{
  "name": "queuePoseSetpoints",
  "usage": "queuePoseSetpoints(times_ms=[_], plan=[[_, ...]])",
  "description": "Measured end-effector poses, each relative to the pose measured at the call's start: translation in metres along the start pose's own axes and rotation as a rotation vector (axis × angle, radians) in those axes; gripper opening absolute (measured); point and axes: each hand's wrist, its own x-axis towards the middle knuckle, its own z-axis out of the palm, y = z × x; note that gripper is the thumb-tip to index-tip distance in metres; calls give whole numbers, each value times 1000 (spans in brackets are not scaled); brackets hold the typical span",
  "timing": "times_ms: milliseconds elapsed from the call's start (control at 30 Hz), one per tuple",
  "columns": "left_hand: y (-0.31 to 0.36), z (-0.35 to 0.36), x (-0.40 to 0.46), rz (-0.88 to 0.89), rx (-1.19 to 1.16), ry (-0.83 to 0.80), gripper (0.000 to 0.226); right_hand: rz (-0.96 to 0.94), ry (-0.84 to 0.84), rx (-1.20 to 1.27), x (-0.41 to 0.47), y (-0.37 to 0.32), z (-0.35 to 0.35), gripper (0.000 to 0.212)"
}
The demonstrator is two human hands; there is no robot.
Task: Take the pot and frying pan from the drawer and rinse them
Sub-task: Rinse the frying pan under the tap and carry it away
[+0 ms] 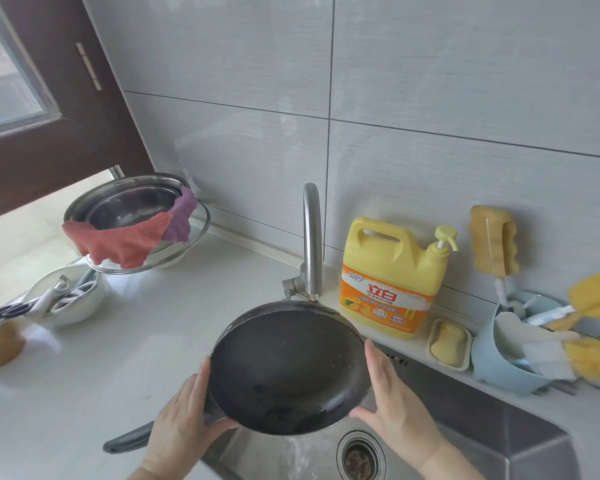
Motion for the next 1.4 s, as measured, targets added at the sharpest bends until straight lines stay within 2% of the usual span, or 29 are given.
queuePoseSetpoints(times_ms=[233,367,500,600,667,900,1133,1200,1300,1400], plan=[[20,11,10,2,-14,-52,103,6,60,11,-16,20,-8,145],[47,23,25,74,-32,-39,100,167,110,18,-34,39,-26,153],[74,33,42,212,-57,12,104,212,251,-31,-52,52,-53,142],[94,32,55,301,-55,50,119,163,376,-92,-60,60,-75,103],[105,30,63,339,-45,80,127,147,416,-106,-64,66,-84,100],[124,23,80,438,-21,187,116,176,472,-108,-69,71,-105,102],[112,31,72,385,-18,112,132,226,408,-71,-72,73,-92,108],[102,32,65,342,-18,89,138,250,325,-36,-70,69,-81,124],[86,29,54,244,-35,35,148,300,189,-22,-66,65,-61,162],[66,26,40,165,-60,0,142,232,125,-11,-54,55,-42,162]])
